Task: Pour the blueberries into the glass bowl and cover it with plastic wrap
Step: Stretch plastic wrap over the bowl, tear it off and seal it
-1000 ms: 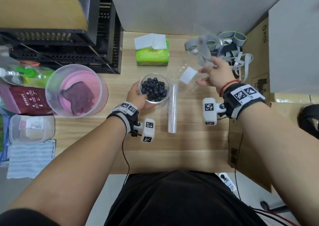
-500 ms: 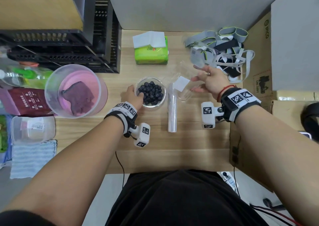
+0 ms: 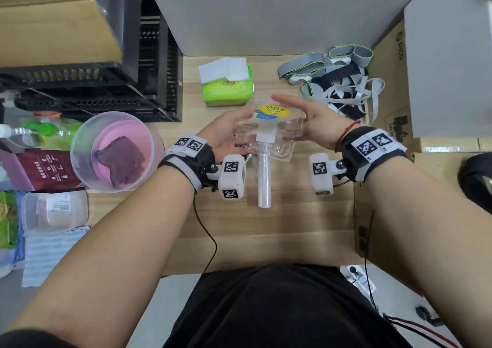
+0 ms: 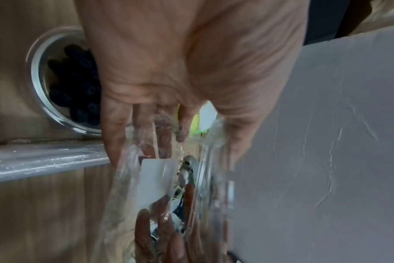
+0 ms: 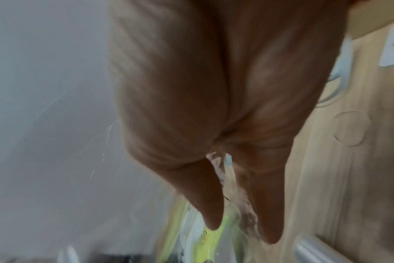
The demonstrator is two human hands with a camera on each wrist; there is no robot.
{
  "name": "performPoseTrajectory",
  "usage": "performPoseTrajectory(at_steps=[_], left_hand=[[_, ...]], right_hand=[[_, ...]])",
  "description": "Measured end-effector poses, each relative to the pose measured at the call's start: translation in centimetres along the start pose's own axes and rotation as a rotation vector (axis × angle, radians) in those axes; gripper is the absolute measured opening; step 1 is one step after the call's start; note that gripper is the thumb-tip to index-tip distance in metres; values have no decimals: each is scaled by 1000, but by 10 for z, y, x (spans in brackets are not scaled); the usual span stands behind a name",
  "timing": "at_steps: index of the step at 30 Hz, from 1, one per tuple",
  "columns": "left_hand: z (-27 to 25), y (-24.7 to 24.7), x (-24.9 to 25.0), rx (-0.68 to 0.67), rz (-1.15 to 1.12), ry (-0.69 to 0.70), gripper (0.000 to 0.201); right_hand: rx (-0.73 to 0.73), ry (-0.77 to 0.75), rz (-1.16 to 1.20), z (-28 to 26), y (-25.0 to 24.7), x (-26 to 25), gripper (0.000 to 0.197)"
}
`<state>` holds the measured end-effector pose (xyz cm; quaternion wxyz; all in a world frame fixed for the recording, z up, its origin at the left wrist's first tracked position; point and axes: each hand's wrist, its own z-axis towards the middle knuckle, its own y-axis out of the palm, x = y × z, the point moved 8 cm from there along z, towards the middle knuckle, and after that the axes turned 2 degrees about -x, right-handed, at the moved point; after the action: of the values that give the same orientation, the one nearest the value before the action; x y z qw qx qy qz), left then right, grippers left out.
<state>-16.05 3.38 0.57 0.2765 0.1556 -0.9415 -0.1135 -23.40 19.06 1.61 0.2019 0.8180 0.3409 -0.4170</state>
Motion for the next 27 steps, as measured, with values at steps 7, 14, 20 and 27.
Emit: performPoseTrajectory(at_steps=[7, 14, 20, 27], left_hand=[[7, -10, 10, 131, -100, 209, 29], [19, 9, 3, 99, 29, 248, 34], [29, 13, -9, 157, 101, 278, 32], [37, 25, -15, 132, -50, 244, 37]], right_hand=[[100, 152, 565, -10, -9, 19, 35], [140, 142, 390, -3, -3, 33, 28], [224, 126, 416, -11, -14, 51, 19], [386, 136, 424, -20, -32, 67, 9]])
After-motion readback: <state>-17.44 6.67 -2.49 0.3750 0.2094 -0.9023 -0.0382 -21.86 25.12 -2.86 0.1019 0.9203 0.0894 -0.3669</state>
